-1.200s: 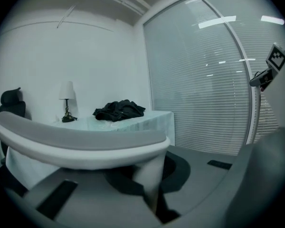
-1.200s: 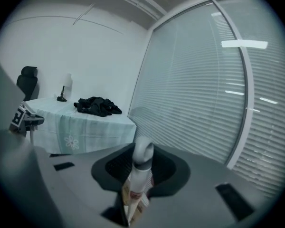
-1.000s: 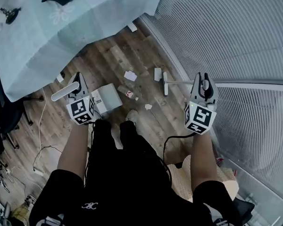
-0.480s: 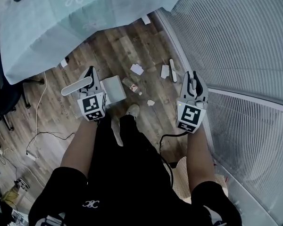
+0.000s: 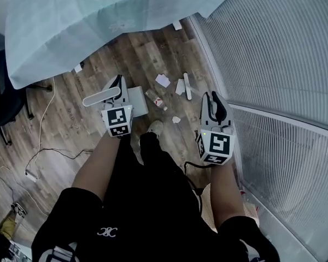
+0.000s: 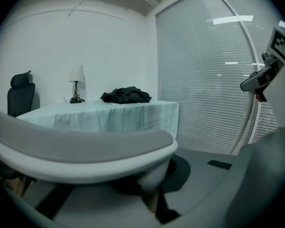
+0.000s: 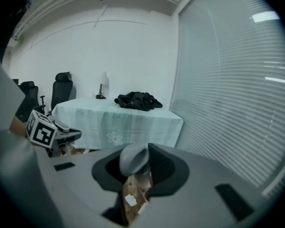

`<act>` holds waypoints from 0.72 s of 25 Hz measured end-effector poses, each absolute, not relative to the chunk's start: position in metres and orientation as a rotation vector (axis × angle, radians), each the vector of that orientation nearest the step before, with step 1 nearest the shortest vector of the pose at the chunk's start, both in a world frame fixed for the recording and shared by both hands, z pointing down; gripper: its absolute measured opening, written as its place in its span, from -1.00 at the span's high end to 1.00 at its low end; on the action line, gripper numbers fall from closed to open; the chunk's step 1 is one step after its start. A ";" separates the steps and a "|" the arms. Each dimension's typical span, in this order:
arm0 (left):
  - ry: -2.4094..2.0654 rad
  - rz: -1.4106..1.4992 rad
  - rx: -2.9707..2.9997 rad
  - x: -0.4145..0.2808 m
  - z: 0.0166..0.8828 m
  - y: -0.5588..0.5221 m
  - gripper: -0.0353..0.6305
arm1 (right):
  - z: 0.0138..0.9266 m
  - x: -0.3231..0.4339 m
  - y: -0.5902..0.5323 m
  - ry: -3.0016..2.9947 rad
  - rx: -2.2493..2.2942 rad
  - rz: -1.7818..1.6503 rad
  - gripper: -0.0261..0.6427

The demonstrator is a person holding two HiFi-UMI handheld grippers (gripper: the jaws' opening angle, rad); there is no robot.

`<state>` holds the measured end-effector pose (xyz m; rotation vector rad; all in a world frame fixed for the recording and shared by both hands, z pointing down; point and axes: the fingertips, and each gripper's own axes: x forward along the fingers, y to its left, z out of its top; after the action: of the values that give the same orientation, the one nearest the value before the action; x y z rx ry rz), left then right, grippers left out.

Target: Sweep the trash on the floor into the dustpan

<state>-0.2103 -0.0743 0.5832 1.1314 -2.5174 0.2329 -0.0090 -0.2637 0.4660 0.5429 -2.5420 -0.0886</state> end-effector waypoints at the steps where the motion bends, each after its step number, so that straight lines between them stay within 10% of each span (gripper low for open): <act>1: -2.513 0.232 1.139 -0.210 0.584 -0.073 0.90 | 0.464 -0.015 -0.251 -2.550 0.496 -0.089 0.67; 18: -2.471 0.232 1.193 -0.225 0.587 -0.066 0.90 | 0.410 -0.080 -0.137 -2.689 0.158 0.212 0.67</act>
<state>-0.2254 -0.0658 0.5871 1.1931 -2.4712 0.2324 -0.0798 -0.1366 0.4102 0.1576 -2.6889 0.2117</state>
